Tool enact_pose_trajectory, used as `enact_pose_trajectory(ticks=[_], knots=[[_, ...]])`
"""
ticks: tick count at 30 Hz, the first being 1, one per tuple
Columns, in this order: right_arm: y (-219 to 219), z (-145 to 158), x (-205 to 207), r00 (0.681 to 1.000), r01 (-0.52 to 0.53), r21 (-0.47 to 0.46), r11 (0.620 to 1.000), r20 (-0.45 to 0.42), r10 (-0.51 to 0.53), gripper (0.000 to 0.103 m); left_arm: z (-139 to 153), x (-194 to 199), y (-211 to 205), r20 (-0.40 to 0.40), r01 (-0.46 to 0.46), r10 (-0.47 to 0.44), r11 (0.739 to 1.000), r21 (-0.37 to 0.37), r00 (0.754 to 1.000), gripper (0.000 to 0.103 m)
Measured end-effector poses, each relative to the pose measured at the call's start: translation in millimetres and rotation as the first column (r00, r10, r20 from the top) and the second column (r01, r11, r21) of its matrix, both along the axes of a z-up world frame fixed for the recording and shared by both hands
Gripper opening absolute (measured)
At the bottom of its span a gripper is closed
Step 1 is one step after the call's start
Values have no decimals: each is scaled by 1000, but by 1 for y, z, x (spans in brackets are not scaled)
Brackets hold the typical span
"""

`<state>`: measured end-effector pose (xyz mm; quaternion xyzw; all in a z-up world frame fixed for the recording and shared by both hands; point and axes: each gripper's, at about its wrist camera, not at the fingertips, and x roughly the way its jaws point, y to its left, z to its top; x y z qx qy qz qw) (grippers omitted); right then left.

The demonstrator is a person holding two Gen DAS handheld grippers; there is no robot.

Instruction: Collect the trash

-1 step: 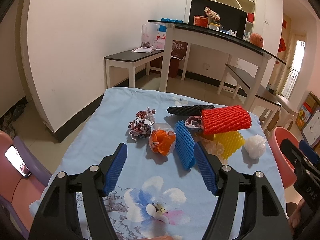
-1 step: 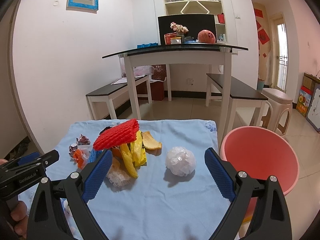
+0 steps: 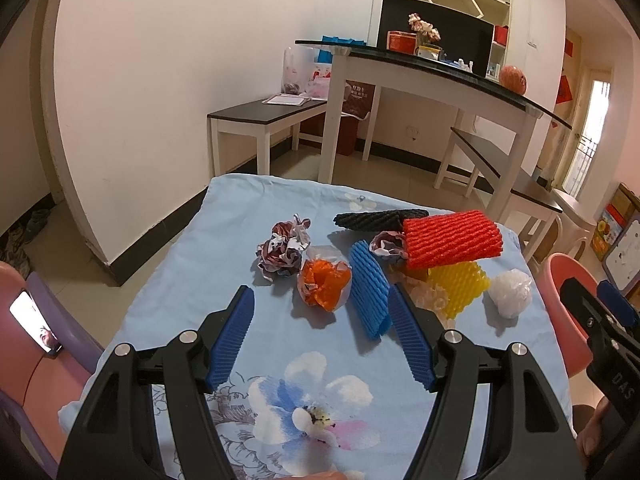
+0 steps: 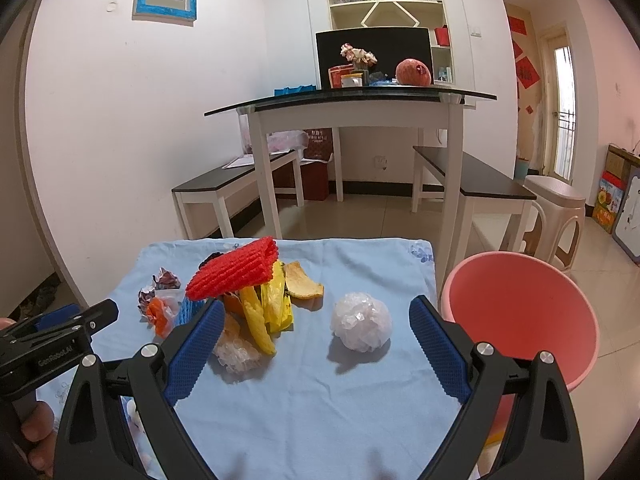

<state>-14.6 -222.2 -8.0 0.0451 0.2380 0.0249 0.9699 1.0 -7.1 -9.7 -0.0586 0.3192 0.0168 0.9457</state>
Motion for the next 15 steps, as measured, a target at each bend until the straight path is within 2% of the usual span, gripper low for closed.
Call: enact_pose_trajectory(ticks=[15], knots=[[-13, -15, 14, 999, 28, 14, 1000, -47, -27, 92, -9, 16, -5, -25, 65, -65, 998, 1, 998, 70]])
